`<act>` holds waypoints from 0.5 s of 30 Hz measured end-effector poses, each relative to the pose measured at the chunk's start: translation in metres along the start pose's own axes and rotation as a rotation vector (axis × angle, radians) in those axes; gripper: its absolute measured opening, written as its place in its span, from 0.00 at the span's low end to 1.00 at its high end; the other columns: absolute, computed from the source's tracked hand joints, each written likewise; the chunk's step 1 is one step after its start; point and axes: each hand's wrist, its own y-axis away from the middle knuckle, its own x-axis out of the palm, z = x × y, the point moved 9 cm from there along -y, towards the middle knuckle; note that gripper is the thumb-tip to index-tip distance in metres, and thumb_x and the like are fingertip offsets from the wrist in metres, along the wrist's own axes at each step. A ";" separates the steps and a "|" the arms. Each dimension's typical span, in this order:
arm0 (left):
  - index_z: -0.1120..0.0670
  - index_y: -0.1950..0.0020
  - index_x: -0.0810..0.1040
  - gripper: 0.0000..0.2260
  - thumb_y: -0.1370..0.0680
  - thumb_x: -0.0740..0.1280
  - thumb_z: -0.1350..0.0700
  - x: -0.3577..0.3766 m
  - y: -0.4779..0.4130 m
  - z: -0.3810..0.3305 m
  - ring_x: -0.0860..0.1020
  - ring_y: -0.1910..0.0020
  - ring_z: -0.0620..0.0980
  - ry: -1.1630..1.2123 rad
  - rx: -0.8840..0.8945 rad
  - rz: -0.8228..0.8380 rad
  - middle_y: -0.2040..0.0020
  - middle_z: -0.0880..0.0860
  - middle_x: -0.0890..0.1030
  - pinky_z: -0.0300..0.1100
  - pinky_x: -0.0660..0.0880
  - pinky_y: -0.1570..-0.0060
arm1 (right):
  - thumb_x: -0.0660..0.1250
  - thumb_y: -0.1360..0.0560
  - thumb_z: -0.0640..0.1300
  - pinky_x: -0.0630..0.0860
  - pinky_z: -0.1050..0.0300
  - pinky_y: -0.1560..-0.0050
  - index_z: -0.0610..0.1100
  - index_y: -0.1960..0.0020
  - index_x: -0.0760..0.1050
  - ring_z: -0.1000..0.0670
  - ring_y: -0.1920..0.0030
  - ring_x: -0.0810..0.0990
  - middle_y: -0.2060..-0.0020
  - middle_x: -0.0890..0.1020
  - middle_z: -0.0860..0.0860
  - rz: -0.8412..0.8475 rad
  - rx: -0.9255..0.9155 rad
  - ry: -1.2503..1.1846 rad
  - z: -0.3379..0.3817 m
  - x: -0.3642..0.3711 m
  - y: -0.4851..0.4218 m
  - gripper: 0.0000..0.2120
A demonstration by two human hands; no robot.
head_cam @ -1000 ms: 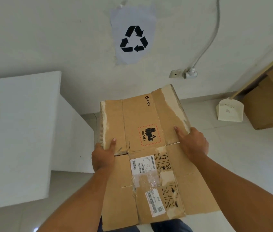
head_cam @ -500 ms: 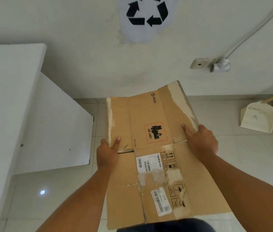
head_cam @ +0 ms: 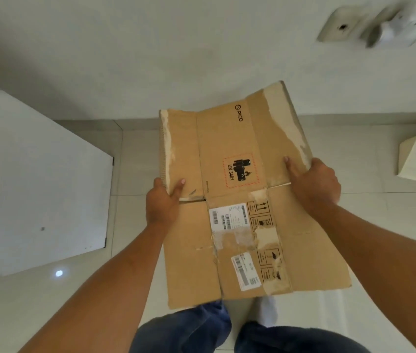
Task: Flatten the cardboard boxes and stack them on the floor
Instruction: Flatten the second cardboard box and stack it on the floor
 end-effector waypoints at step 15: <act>0.59 0.44 0.74 0.26 0.22 0.67 0.36 0.167 -0.089 0.118 0.79 0.59 0.51 0.014 0.046 -0.112 0.54 0.52 0.81 0.41 0.73 0.65 | 0.58 0.24 0.76 0.77 0.47 0.56 0.42 0.51 0.74 0.39 0.58 0.79 0.58 0.80 0.45 -0.042 0.002 -0.095 -0.067 0.215 -0.083 0.35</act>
